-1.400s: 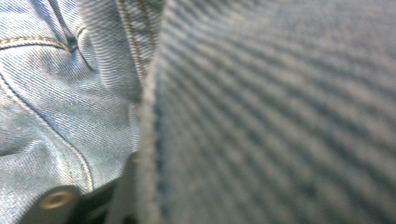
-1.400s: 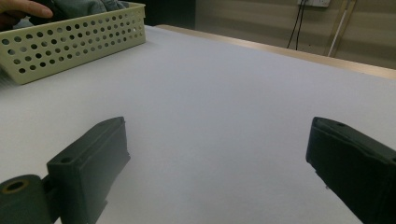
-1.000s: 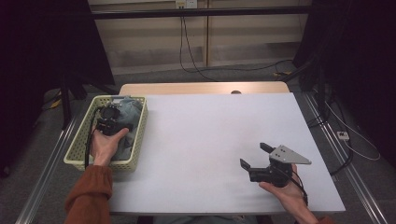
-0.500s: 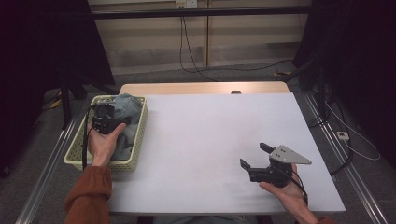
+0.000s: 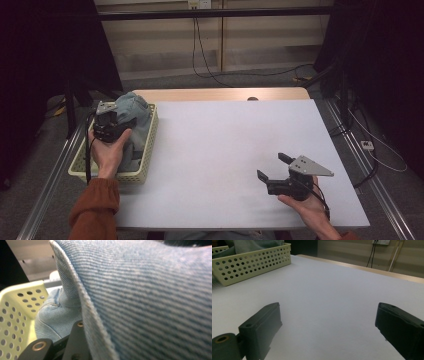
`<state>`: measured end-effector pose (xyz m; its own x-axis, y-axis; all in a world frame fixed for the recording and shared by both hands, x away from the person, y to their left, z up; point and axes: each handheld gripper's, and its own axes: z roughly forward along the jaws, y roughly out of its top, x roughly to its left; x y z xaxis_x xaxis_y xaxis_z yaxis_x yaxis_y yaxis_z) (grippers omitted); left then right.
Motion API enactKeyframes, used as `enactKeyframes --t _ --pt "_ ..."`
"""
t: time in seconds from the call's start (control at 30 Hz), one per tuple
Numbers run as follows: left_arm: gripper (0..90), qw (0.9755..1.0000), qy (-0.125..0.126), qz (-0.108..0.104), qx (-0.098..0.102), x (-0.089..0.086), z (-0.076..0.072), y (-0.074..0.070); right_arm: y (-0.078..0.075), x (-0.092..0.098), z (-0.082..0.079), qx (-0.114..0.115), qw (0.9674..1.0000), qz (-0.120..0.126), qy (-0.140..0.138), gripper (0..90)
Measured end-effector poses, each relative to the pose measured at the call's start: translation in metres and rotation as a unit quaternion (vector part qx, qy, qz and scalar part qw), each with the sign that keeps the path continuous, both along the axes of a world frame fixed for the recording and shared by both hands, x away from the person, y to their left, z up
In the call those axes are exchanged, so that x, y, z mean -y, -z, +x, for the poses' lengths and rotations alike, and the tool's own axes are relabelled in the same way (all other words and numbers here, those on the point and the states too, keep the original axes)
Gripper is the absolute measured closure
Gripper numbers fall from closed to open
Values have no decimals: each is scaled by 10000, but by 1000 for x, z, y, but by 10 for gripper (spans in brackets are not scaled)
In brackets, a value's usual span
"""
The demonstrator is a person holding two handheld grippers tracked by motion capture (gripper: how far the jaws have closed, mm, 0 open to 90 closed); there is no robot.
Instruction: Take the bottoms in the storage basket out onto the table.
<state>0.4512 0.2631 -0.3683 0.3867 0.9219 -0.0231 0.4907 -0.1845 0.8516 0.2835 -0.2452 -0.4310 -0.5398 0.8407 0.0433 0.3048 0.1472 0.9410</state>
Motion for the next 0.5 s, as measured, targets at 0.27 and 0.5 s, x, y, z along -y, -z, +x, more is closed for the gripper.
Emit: enactKeyframes --t 0.27,0.5 --pt "643 9992 -38 -137 378 0 -7 -8 0 -1 0 13 10000 2 -30 64" --pt "644 9977 -83 -269 613 -3 -12 -15 0 0 0 6 10000 13 -27 64"
